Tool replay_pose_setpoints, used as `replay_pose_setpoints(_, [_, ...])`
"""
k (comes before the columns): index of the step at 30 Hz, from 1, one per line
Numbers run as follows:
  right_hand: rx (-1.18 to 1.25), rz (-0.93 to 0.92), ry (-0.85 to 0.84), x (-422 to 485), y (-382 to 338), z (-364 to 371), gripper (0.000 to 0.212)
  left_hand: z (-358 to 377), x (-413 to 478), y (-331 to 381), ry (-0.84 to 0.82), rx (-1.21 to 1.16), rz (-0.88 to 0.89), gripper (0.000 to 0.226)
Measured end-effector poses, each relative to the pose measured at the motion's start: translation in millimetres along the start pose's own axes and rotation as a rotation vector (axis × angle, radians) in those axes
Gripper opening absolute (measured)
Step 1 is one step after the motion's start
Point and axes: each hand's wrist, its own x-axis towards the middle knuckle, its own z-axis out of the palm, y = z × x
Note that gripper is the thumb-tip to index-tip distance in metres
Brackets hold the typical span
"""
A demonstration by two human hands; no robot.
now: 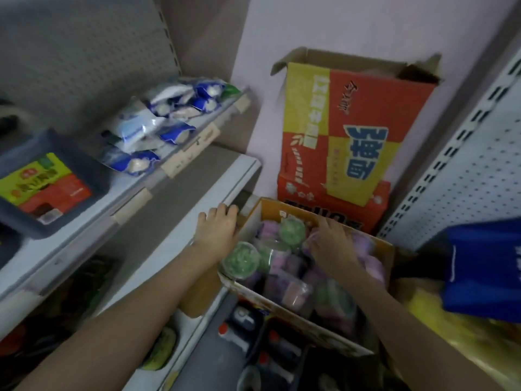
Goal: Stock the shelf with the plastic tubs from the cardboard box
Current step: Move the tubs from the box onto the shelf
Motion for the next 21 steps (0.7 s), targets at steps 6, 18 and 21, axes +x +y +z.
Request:
replay_pose_setpoints(6, [-0.01, 0.173, -0.007, -1.8, 35.1, 41.1, 0.054, 55.7, 34.2, 19.3, -0.14, -0.015, 0.144, 0.049])
replay_pose_setpoints(18, [0.118, 0.418, -0.131, 6.9, 55.2, 117.0, 0.056, 160.0, 74.1, 29.9, -0.361, -0.196, 0.163, 0.069])
replay_pose_setpoints(21, [0.156, 0.457, -0.153, 8.7, 58.8, 130.7, 0.055, 178.5, 78.1, 30.9, -0.323, -0.215, 0.156, 0.078])
